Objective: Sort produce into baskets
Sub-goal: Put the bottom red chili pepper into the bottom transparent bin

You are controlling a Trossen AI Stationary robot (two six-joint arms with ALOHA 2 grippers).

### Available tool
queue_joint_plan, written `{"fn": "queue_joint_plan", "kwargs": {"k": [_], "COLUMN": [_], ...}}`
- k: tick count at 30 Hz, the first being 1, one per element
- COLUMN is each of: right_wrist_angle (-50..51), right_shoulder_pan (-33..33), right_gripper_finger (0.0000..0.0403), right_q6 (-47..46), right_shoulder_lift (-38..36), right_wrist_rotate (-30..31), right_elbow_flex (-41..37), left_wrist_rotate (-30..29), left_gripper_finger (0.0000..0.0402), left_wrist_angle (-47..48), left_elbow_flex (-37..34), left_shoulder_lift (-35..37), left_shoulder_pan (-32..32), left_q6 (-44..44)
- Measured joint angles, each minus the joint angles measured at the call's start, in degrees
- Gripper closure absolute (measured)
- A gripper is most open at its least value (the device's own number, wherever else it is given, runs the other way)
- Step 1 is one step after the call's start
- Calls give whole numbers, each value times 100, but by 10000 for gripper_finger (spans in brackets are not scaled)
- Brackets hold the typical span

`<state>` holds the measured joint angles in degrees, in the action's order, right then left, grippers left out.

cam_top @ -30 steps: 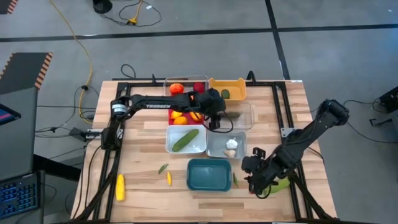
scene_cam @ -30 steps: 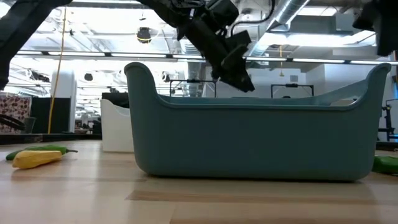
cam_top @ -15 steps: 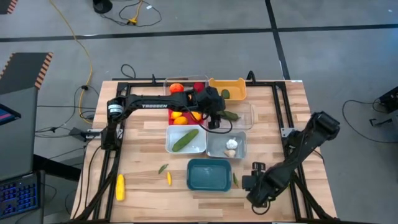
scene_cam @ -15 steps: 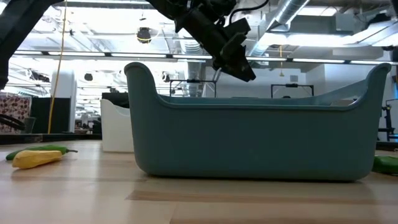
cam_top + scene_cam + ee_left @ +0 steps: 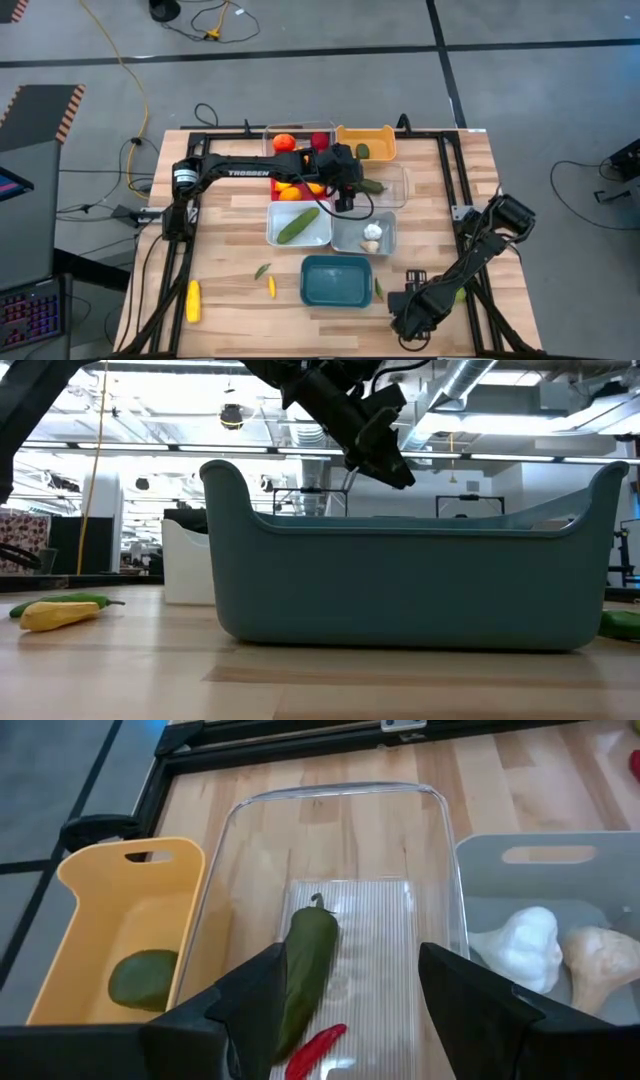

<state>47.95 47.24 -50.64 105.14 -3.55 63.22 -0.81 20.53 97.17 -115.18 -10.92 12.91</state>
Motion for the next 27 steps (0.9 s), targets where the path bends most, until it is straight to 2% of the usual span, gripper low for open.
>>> {"fn": "queue_joint_plan", "kwargs": {"k": [5,17,21,27], "right_wrist_angle": [-21,-13,29,396], "right_shoulder_pan": [0,-56,-218,-569], "right_gripper_finger": [196,336,353,350], "right_q6": [9,13,16,291], "right_shoulder_lift": [-18,-34,-227,-1022], "right_wrist_rotate": [2,-205,-417,-385], "right_elbow_flex": [-2,0,28,170], "left_wrist_rotate": [-1,1,14,41], "left_gripper_finger": [187,187,187,187], "left_wrist_angle": [5,68,415,1399], "left_elbow_flex": [-2,-9,-9,-9], "left_shoulder_lift": [0,98,379,1055], "left_shoulder_pan": [0,-1,-2,73], "left_q6": [0,71,161,341]}}
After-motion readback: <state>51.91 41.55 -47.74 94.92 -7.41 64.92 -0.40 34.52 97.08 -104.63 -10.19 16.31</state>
